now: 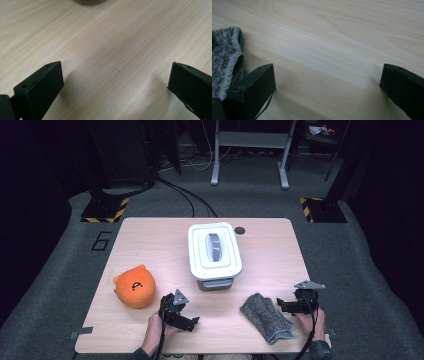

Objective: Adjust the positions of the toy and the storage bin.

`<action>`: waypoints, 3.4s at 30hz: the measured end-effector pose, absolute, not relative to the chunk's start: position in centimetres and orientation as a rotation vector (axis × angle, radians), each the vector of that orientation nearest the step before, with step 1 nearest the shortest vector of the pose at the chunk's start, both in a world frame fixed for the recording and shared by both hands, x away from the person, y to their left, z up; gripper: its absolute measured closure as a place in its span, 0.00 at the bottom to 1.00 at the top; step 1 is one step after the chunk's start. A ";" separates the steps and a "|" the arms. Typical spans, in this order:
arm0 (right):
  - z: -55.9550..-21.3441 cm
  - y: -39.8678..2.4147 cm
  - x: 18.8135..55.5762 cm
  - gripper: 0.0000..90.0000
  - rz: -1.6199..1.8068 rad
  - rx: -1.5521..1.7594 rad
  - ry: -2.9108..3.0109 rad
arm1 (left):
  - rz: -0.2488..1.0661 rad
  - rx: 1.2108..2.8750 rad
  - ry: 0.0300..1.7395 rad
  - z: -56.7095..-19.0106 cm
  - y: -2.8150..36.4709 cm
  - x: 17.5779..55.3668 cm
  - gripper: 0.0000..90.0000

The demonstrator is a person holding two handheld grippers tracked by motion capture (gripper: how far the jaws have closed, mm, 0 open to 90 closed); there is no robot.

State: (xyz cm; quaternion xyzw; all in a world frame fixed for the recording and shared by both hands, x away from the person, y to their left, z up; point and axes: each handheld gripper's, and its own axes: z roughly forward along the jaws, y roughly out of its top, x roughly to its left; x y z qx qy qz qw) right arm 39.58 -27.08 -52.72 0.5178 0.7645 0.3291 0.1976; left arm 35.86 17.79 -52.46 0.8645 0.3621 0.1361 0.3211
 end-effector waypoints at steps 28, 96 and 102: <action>-39.9 -22.0 38.4 0.02 1.080 1.334 2.134 | 0.389 2.211 0.901 -53.1 19.0 35.4 0.00; -39.5 -12.5 44.1 0.28 0.877 1.324 2.203 | 0.400 2.195 0.919 -53.1 19.0 35.4 0.00; -38.0 -11.4 44.0 0.18 0.928 1.266 2.221 | 0.400 2.194 0.919 -53.1 19.0 35.4 0.00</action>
